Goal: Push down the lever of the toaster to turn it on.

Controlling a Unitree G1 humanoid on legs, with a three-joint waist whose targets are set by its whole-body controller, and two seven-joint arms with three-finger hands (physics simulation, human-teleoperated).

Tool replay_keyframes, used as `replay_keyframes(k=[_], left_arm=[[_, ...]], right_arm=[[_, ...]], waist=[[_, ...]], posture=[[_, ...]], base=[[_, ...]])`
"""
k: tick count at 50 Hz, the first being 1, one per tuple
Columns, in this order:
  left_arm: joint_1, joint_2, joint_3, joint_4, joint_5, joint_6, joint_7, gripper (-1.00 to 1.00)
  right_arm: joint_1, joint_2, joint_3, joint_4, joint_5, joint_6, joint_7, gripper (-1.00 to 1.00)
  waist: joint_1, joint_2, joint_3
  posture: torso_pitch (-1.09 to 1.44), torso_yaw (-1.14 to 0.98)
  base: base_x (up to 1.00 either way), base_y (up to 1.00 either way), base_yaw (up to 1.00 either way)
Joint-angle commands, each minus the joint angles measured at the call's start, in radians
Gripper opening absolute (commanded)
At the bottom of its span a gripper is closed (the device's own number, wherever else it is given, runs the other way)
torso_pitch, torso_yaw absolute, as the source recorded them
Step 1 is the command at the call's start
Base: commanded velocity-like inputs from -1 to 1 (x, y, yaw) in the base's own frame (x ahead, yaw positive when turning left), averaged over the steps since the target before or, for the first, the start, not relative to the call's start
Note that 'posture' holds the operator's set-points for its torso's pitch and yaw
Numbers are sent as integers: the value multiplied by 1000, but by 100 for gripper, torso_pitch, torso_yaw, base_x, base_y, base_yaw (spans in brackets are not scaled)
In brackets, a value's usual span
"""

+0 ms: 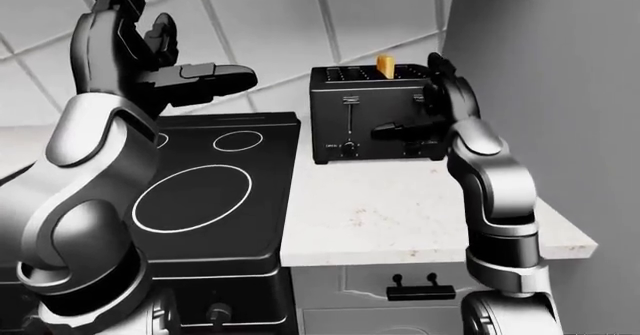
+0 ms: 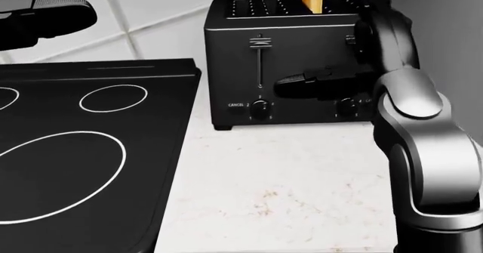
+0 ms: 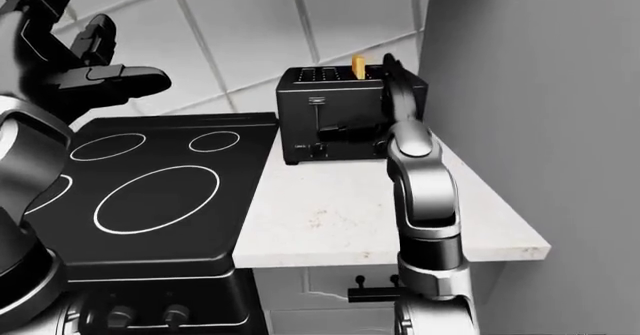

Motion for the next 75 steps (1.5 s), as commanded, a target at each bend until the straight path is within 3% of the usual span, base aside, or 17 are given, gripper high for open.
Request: replay_keyframes(k=[1,38,75], left_arm=[[-29,9,5,-12,4,-25,-1,100],[-34,13,8,-13,-3,-26,6,100],[-41,17,12,-13,-12,-22,11,100]], right_arm=[[-48,-11,-9,4,5,-56,-9,100],[-179,-43,-12,440,41,-298,-41,100],[-462,-88,-12,1125,27,-658,-50,100]], waist=[[0,1,-7],[-3,5,-7],[-6,12,-8]], posture=[[-47,0],[-47,0],[-47,0]], base=[[0,0,0],[0,0,0],[0,0,0]])
